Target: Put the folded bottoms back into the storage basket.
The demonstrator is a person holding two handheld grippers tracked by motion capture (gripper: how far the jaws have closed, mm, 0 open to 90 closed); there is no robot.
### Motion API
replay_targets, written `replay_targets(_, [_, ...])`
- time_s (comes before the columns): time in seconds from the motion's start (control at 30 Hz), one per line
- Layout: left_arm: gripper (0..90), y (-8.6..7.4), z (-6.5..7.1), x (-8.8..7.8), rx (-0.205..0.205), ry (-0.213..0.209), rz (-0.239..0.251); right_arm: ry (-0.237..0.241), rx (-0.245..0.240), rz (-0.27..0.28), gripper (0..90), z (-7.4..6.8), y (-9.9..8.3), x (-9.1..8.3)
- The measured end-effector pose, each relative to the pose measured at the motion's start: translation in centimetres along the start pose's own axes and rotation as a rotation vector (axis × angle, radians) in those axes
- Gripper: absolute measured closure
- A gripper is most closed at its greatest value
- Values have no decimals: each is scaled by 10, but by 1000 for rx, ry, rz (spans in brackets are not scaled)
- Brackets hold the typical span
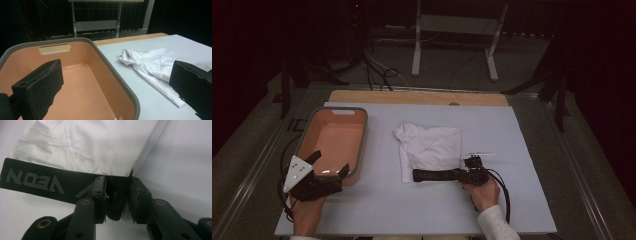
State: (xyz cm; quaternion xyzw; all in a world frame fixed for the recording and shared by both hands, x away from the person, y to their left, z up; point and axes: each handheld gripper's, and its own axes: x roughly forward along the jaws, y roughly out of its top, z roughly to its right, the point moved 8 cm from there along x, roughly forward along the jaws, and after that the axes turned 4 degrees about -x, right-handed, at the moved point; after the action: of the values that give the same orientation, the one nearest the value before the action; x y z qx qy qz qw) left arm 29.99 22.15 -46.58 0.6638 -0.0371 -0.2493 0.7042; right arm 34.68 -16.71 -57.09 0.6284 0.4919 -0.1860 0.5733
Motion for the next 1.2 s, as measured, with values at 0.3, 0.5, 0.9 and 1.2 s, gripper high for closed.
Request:
replay_targets(0.3, [2, 8, 3, 2, 0, -6, 8, -51, -59, 15, 599, -7, -2, 2])
replay_targets(0.5, [2, 19, 11, 8, 1, -21, 17, -79, -83, -7, 607, -10, -1, 3])
replay_targets(0.9, [2, 40, 43, 39, 32, -66, -2, 34, -13, 1, 770, -12, 0, 0])
replay_targets(1.2, [2, 44, 54, 55, 23, -81, -7, 65, -13, -2, 773, -15, -2, -7])
